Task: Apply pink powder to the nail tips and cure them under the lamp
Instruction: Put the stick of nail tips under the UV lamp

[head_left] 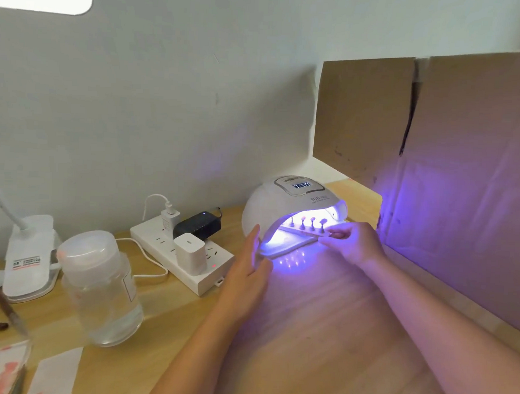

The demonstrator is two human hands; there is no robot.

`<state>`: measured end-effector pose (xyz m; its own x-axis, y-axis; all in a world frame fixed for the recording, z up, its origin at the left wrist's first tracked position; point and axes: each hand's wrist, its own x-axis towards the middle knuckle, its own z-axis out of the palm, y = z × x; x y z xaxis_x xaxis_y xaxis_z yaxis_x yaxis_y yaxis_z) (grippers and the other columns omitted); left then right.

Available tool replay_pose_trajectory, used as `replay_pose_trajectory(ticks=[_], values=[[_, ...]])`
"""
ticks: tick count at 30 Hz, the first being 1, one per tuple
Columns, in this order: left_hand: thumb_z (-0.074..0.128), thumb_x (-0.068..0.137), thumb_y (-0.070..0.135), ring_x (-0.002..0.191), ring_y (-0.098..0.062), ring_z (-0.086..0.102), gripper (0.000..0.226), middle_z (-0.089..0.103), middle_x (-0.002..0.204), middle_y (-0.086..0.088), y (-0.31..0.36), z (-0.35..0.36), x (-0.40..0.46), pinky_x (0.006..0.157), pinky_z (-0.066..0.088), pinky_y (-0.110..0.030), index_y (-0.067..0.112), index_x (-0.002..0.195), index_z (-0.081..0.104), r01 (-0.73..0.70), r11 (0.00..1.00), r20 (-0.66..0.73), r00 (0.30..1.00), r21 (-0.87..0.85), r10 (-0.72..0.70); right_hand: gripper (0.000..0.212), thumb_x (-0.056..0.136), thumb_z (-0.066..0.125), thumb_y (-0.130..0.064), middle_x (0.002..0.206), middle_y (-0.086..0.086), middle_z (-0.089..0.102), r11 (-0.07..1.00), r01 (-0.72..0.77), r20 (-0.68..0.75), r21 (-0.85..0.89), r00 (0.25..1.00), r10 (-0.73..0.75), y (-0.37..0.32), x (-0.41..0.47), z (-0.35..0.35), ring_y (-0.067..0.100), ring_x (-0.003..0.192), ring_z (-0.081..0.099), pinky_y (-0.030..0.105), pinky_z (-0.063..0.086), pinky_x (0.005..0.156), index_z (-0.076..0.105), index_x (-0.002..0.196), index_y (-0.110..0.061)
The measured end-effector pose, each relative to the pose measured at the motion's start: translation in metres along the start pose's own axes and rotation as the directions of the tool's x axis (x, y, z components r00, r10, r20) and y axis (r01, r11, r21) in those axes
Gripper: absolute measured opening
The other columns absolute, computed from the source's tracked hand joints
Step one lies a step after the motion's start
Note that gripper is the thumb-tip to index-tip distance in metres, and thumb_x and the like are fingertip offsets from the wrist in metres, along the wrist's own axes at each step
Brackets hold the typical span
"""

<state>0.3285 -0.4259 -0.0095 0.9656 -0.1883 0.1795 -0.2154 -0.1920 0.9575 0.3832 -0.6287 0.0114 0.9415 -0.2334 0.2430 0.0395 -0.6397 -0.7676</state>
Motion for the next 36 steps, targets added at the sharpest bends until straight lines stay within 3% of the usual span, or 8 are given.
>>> replay_pose_trajectory(ticks=[8,12,17,20,25,30,33,36], values=[[0.038,0.09,0.008,0.105,0.025,0.026,0.064,0.025,0.136,0.025,-0.007,0.002,0.002,0.095,0.025,-0.018,0.048,0.133,0.012,-0.009,0.998,0.005,1.0,0.065,0.009,0.033,0.086,0.063,-0.018,0.063,-0.005,0.049,0.982,-0.06,0.072,-0.177,0.995,0.074,-0.019,0.039,0.027,0.01,0.057,0.049,0.008,0.033,0.045,0.063,0.118,-0.013],[0.038,0.09,0.005,0.119,0.014,0.027,0.065,0.025,0.141,0.019,-0.006,0.002,0.002,0.103,0.025,-0.02,0.046,0.134,0.011,0.001,0.998,-0.009,1.0,0.058,-0.001,0.034,0.09,0.058,-0.016,0.118,0.01,0.062,0.968,-0.142,-0.011,-0.208,0.99,0.143,-0.022,0.048,0.038,0.026,0.112,0.055,0.024,0.039,0.088,0.057,0.123,-0.006],[0.035,0.092,0.005,0.126,0.009,0.023,0.063,0.025,0.147,0.013,-0.004,0.001,0.001,0.101,0.023,-0.016,0.037,0.141,0.012,0.01,0.999,-0.012,1.0,0.044,-0.01,0.027,0.094,0.049,-0.014,0.115,0.01,0.056,0.976,-0.177,-0.042,-0.126,0.984,0.173,-0.018,0.039,0.044,0.028,0.111,0.054,0.023,0.038,0.086,0.059,0.118,-0.005],[0.034,0.092,0.006,0.123,0.011,0.023,0.061,0.026,0.146,0.014,-0.003,0.001,0.001,0.096,0.021,-0.011,0.036,0.141,0.014,0.018,0.999,-0.017,1.0,0.04,-0.017,0.031,0.093,0.042,-0.004,0.114,0.008,0.059,0.998,-0.052,-0.014,-0.038,0.999,0.052,-0.016,0.019,0.039,0.024,0.1,0.057,0.018,0.035,0.071,0.062,0.116,-0.009],[0.034,0.093,0.005,0.126,0.009,0.022,0.061,0.025,0.148,0.012,-0.001,0.002,0.001,0.11,0.021,-0.023,0.033,0.142,0.014,0.017,0.999,-0.028,0.999,0.05,-0.016,0.027,0.085,0.045,-0.013,0.069,-0.002,0.064,0.964,0.212,-0.238,-0.16,0.94,-0.245,-0.021,-0.02,0.015,0.019,0.067,0.055,0.027,0.039,0.057,0.061,0.065,-0.019],[0.033,0.095,0.013,0.124,0.01,0.025,0.056,0.029,0.145,0.015,-0.002,0.001,-0.001,0.099,0.019,-0.013,0.038,0.141,0.015,0.013,0.994,-0.037,0.999,0.109,-0.01,0.035,0.088,0.035,-0.019,0.046,-0.011,0.041,0.884,0.45,-0.173,-0.124,0.868,-0.466,-0.066,-0.001,-0.011,0.003,0.046,0.042,0.015,0.025,0.045,0.065,0.106,-0.019],[0.033,0.096,0.014,0.122,0.012,0.025,0.054,0.03,0.145,0.015,-0.001,0.001,-0.002,0.096,0.019,-0.01,0.038,0.141,0.016,0.014,0.994,-0.037,0.999,0.106,-0.01,0.046,0.095,0.029,-0.016,0.103,-0.012,0.065,0.898,0.327,0.121,-0.295,0.945,-0.304,-0.084,0.031,-0.011,0.001,0.057,0.04,0.017,0.025,0.05,0.047,0.132,-0.036],[0.032,0.097,0.011,0.124,0.009,0.027,0.053,0.029,0.146,0.012,0.0,0.001,-0.001,0.093,0.02,-0.004,0.035,0.142,0.017,-0.002,0.996,-0.042,0.999,0.093,0.006,0.05,0.095,0.027,-0.014,0.145,-0.006,0.04,0.856,0.259,0.266,-0.448,0.952,-0.149,-0.094,0.046,-0.007,0.017,0.109,0.049,0.02,0.036,0.075,0.038,0.138,-0.037]])
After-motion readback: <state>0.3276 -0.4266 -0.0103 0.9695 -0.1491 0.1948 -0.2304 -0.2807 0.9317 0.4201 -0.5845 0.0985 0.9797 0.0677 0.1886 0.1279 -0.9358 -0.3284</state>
